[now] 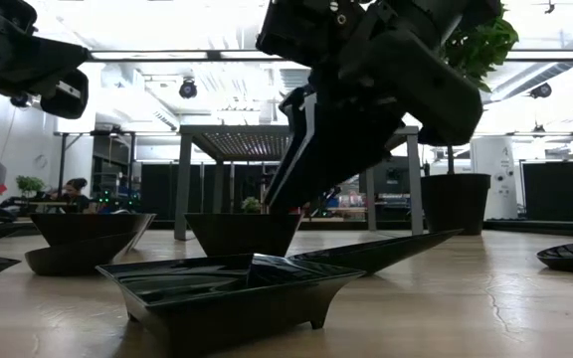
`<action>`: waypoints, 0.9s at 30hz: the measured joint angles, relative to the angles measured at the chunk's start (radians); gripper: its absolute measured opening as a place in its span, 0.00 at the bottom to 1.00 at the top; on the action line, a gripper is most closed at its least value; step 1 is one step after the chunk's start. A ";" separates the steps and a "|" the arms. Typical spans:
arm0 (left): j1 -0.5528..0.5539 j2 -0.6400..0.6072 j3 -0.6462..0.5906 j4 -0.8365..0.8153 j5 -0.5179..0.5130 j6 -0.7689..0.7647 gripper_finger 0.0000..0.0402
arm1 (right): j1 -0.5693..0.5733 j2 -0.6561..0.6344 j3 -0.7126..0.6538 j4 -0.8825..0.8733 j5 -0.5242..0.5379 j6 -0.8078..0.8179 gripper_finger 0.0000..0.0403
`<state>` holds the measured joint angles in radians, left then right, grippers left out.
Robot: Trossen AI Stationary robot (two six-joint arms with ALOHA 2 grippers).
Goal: Pick & Place Mini shaped plates
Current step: Stack the black distorted square plate on top of the black distorted square plates on the shelf
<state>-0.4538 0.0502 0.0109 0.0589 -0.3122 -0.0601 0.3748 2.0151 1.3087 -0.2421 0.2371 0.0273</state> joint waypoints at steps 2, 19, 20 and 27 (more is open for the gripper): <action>0.000 0.000 0.000 0.000 0.000 0.000 0.00 | -0.002 0.000 -0.004 -0.001 0.000 0.001 0.25; 0.000 0.000 0.000 0.000 0.000 0.000 0.00 | -0.010 0.000 -0.017 0.014 0.000 0.000 0.16; 0.000 0.000 0.000 0.000 0.000 0.000 0.00 | -0.010 0.000 -0.017 0.014 0.000 0.002 0.16; 0.000 0.000 0.000 0.000 0.000 0.000 0.00 | -0.013 0.000 -0.019 0.014 0.000 0.002 0.14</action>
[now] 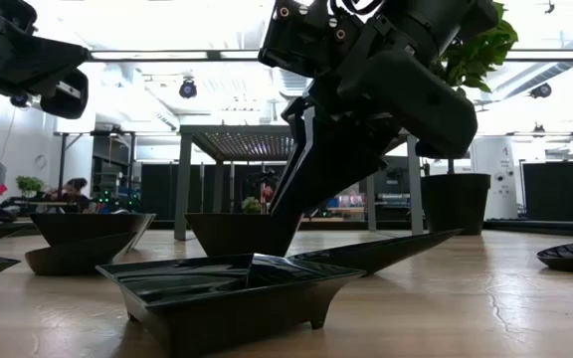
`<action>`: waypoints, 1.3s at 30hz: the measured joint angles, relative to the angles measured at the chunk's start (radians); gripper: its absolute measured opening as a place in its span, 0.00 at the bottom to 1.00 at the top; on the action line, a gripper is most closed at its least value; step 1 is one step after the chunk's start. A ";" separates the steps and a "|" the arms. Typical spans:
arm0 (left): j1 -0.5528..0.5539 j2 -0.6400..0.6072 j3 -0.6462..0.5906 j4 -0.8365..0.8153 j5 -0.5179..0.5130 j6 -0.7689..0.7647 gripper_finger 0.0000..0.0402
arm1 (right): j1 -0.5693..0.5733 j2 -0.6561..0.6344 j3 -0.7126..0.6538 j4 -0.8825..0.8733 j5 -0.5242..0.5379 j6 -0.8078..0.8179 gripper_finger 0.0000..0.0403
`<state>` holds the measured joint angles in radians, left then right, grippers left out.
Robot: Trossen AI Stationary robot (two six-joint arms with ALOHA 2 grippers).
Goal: Pick & Place Mini shaped plates
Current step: Stack the black distorted square plate on top of the black distorted square plates on the shelf
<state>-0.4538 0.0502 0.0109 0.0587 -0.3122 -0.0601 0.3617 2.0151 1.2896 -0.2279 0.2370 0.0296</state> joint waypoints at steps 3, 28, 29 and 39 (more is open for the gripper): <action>0.000 0.000 0.000 0.000 0.000 0.000 0.00 | -0.006 0.000 -0.003 0.002 -0.003 0.012 0.12; 0.000 0.000 0.000 0.000 0.000 0.000 0.00 | -0.009 0.011 0.084 -0.072 0.060 -0.039 0.02; 0.000 0.000 0.000 0.000 0.000 0.000 0.00 | -0.009 0.004 0.099 -0.107 0.079 -0.044 0.02; 0.000 0.000 0.000 0.000 0.000 0.000 0.00 | 0.007 -0.130 0.185 -0.473 0.327 -0.013 0.02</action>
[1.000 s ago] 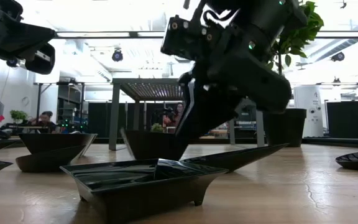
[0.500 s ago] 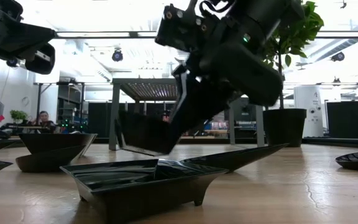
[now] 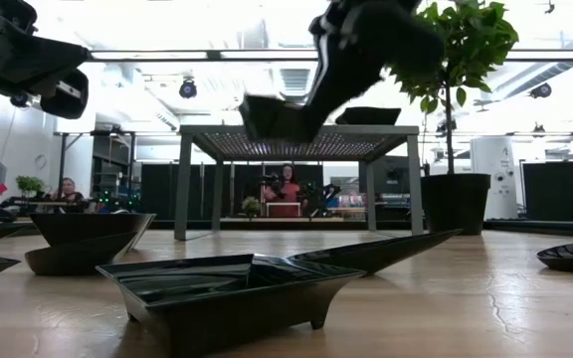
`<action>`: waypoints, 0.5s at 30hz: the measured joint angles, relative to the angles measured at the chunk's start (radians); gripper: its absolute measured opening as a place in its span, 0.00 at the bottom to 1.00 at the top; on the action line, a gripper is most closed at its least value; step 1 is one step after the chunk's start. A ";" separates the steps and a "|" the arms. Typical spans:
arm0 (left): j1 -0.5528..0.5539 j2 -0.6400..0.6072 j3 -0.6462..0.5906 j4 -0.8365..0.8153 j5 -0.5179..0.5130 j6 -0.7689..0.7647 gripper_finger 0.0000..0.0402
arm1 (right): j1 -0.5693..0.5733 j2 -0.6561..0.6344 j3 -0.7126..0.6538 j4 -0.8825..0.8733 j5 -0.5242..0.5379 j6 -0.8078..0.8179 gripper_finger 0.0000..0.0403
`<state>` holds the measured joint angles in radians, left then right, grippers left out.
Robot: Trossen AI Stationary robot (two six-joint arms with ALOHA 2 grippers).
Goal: Pick & Place Mini shaped plates
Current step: Stack the black distorted square plate on top of the black distorted square plates on the shelf
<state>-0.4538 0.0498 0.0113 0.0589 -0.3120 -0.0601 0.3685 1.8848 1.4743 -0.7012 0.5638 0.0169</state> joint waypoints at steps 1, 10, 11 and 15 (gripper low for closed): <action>0.000 0.000 0.000 0.000 0.000 0.000 0.00 | 0.002 -0.019 -0.004 -0.004 0.003 0.002 0.02; 0.000 0.000 0.000 0.000 0.000 0.000 0.00 | 0.011 -0.197 -0.011 -0.125 0.113 0.023 0.02; 0.000 0.000 0.000 0.000 0.000 0.000 0.00 | 0.009 -0.216 -0.011 -0.153 0.146 0.033 0.02; 0.000 0.000 0.000 0.000 0.000 0.000 0.00 | -0.016 -0.287 -0.011 -0.251 0.215 0.048 0.02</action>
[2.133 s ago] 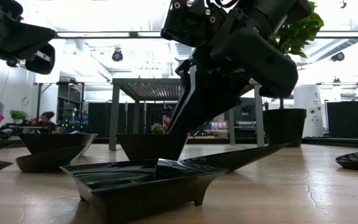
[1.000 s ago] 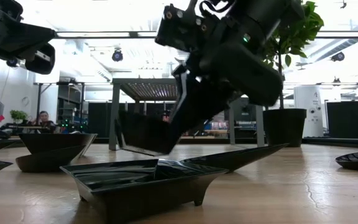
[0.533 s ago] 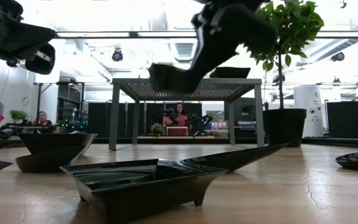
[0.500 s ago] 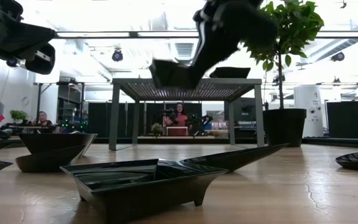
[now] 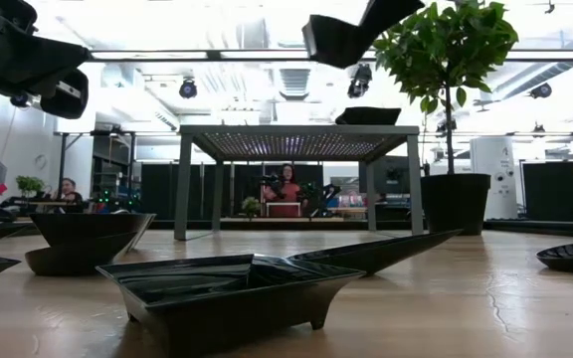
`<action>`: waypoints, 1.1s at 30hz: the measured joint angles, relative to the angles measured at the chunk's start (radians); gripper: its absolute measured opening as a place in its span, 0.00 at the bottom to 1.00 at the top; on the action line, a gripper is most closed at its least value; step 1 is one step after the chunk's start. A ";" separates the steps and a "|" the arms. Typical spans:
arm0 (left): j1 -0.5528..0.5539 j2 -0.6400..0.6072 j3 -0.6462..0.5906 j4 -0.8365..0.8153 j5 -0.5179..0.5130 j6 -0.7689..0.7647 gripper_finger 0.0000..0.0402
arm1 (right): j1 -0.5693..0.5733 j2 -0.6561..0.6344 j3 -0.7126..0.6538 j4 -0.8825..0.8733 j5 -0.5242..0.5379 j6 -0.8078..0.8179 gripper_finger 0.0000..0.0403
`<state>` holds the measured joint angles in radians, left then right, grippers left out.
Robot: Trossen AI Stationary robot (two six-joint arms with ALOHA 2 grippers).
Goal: Pick & Place Mini shaped plates
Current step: Stack the black distorted square plate on top of the black distorted square plates on the shelf
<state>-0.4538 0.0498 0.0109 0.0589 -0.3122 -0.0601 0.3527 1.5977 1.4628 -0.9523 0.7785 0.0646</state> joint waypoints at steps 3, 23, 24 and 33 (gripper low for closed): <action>0.000 0.000 0.000 0.000 0.000 0.000 0.00 | -0.030 -0.045 0.000 -0.038 0.004 -0.019 0.02; 0.000 0.000 0.000 0.000 0.000 0.000 0.00 | -0.266 -0.026 -0.011 -0.204 -0.044 -0.130 0.02; 0.000 0.000 0.000 0.000 0.000 0.000 0.00 | -0.267 -0.026 -0.011 -0.205 -0.044 -0.133 0.02; 0.000 0.000 0.000 0.000 0.000 0.000 0.00 | -0.275 -0.026 -0.012 -0.219 -0.043 -0.146 0.03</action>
<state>-0.4539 0.0498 0.0109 0.0589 -0.3122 -0.0601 0.0775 1.5719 1.4509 -1.1713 0.7356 -0.0818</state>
